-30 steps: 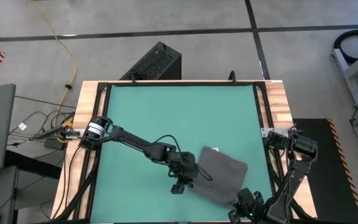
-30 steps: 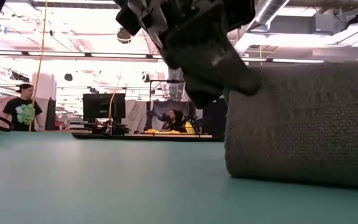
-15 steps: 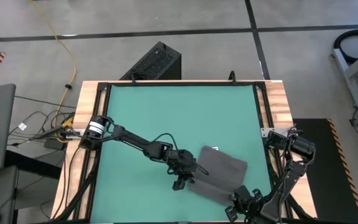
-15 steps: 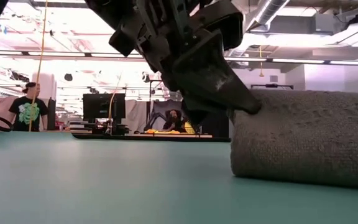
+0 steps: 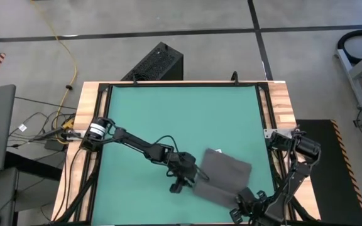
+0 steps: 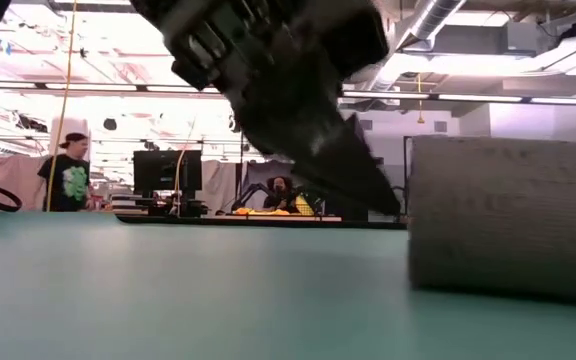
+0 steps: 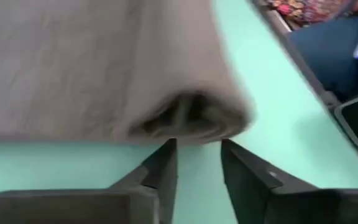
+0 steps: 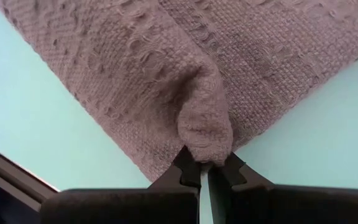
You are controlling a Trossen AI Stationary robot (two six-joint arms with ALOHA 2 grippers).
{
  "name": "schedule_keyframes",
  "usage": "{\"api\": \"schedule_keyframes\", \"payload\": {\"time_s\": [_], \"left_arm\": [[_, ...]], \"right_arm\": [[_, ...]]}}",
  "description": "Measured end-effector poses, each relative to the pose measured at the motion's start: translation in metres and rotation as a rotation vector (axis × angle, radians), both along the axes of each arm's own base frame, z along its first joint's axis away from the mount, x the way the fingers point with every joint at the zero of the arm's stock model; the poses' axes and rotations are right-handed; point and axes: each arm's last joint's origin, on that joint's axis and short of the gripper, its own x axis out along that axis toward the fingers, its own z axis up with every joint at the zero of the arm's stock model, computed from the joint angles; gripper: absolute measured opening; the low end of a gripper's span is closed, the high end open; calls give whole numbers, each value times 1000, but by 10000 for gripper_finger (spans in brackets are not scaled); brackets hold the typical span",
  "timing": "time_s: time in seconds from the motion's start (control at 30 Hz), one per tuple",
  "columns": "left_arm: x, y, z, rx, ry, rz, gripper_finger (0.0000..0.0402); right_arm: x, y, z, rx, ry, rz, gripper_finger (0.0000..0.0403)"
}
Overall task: Roll towel
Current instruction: Roll the gray towel
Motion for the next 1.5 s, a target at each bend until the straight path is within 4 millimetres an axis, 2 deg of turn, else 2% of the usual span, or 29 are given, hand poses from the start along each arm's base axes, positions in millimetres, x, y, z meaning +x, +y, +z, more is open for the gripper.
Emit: {"api": "schedule_keyframes", "payload": {"time_s": [0.17, 0.27, 0.37, 0.47, 0.57, 0.67, 0.73, 0.83, 1.1, 1.4, 1.5], "left_arm": [[-2, -4, 0, 21, 15, -14, 173], [-6, 0, 1, 36, 69, 11, 182], [-11, 0, 11, 43, 76, -4, 164], [-12, -10, 32, 41, -39, -53, 136], [-16, -33, 50, 175, -246, -78, 98], [-21, -60, 55, 386, -425, -108, 36], [-22, -75, 52, 483, -512, -90, 11], [-18, -84, 43, 505, -580, -54, 5], [5, -65, 3, 483, -589, 39, 0], [12, -57, -42, 445, -480, 85, 0], [14, -53, -48, 414, -458, 127, 0]], "right_arm": [[-1, 0, 0, -3, 6, 17, 23], [-1, 0, -1, -6, 5, 20, 23], [0, 0, -1, -9, 5, 34, 23], [0, 0, -1, -12, 4, 39, 23], [0, 0, -1, -14, 2, 42, 23], [0, 0, -1, -15, 0, 42, 23], [0, 0, -1, -17, -1, 44, 23], [0, 0, -1, -20, -5, 44, 23], [1, 0, -1, -22, -6, 61, 23], [1, 0, -1, -21, -6, 67, 24], [1, 0, -1, -22, -6, 69, 27]]}}
